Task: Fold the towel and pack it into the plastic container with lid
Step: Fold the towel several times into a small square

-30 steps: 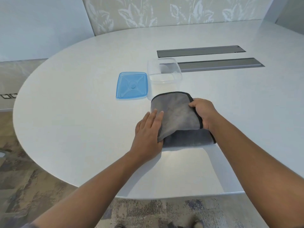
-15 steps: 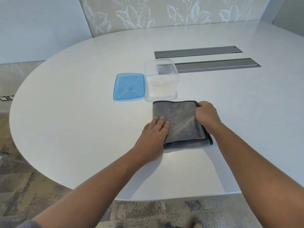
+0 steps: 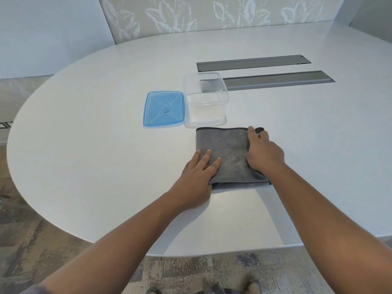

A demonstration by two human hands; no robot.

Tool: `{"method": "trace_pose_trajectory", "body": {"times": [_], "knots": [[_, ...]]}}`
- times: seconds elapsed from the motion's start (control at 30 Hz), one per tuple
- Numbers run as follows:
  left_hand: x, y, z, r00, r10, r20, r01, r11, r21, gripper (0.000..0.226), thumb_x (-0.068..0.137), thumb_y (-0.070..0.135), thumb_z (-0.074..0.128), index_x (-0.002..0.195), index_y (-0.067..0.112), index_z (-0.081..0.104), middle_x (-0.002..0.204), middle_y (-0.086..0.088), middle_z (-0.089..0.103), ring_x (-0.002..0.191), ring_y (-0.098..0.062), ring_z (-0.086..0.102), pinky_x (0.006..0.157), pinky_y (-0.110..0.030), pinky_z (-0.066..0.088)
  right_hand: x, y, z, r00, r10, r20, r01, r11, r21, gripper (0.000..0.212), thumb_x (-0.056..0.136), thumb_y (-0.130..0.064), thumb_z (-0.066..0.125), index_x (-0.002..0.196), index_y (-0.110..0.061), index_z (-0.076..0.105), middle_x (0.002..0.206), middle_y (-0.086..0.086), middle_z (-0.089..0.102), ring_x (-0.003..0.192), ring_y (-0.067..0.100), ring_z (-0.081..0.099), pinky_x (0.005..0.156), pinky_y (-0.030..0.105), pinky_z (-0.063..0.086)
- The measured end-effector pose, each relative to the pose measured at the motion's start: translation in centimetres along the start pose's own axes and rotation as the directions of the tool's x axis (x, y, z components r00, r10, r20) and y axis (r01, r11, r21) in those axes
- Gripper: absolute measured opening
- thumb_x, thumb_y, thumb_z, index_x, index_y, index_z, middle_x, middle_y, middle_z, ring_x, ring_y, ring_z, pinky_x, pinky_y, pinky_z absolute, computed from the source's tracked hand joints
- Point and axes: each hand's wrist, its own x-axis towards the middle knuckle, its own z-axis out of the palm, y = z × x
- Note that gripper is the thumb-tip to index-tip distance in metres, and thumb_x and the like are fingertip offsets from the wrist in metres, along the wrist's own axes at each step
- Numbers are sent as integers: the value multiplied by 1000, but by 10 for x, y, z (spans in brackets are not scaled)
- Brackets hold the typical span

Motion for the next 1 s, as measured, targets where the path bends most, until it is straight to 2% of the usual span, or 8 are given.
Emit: {"method": "trace_pose_trajectory", "body": {"times": [0.2, 0.43, 0.57, 0.63, 0.7, 0.77, 0.9, 1.0], "knots": [[-5, -27, -15, 995, -73, 71, 70, 997, 42, 82, 94, 1, 40, 164, 28, 8, 172, -4, -7, 157, -31, -14, 127, -49, 12, -4, -33, 13, 998, -46, -49, 48, 998, 41, 64, 93, -14, 42, 155, -21, 25, 146, 14, 35, 78, 30, 49, 63, 38, 41], [-34, -71, -35, 979, -177, 103, 177, 984, 16, 89, 91, -4, 40, 163, 35, 4, 172, 5, -12, 157, -24, -16, 127, -45, 9, -14, -89, 23, 980, -168, -104, 180, 977, 114, 53, 92, -11, 43, 145, -17, 38, 140, 12, 38, 75, 29, 50, 64, 39, 44], [-41, -75, -37, 987, -160, 18, 159, 987, 22, 79, 94, 4, 43, 163, 28, 14, 173, 1, 1, 158, -27, -3, 127, -40, 10, -17, -96, 15, 970, -166, -175, 193, 969, 153, 48, 89, -6, 44, 136, -15, 46, 133, 11, 42, 73, 33, 55, 66, 41, 51], [-49, -77, -34, 983, -176, -60, 176, 984, -3, 73, 97, 12, 44, 163, 28, 18, 172, -1, 8, 157, -29, 9, 126, -40, 17, -17, -94, 11, 965, -156, -209, 194, 966, 173, 42, 87, -5, 44, 128, -14, 50, 126, 10, 44, 71, 34, 55, 66, 41, 50], [-57, -78, -29, 972, -185, -142, 180, 983, -44, 71, 98, 16, 44, 163, 30, 18, 172, -1, 14, 154, -29, 20, 124, -41, 25, -17, -92, 10, 968, -157, -196, 191, 967, 169, 37, 88, -6, 44, 123, -13, 51, 124, 10, 44, 70, 34, 55, 66, 42, 51], [-63, -78, -25, 967, -165, -192, 155, 986, -67, 74, 95, 12, 47, 162, 28, 21, 171, -3, 17, 153, -28, 24, 123, -39, 26, -18, -90, 13, 976, -165, -140, 183, 974, 133, 36, 89, -8, 45, 125, -12, 50, 131, 11, 43, 72, 35, 55, 67, 42, 50], [-62, -79, -23, 972, -138, -189, 134, 990, -32, 70, 95, 8, 48, 161, 21, 27, 171, -7, 17, 154, -29, 25, 124, -36, 24, -21, -87, 20, 975, -188, -121, 201, 974, 106, 48, 92, -8, 44, 139, -15, 45, 140, 10, 39, 71, 33, 53, 64, 37, 43], [-57, -80, -29, 989, -99, -106, 104, 994, 45, 67, 98, 14, 45, 161, 20, 25, 171, -7, 14, 156, -31, 17, 127, -36, 14, -20, -86, 16, 972, -195, -129, 207, 975, 86, 46, 90, -7, 45, 136, -15, 46, 142, 10, 39, 70, 33, 57, 62, 36, 43]]}}
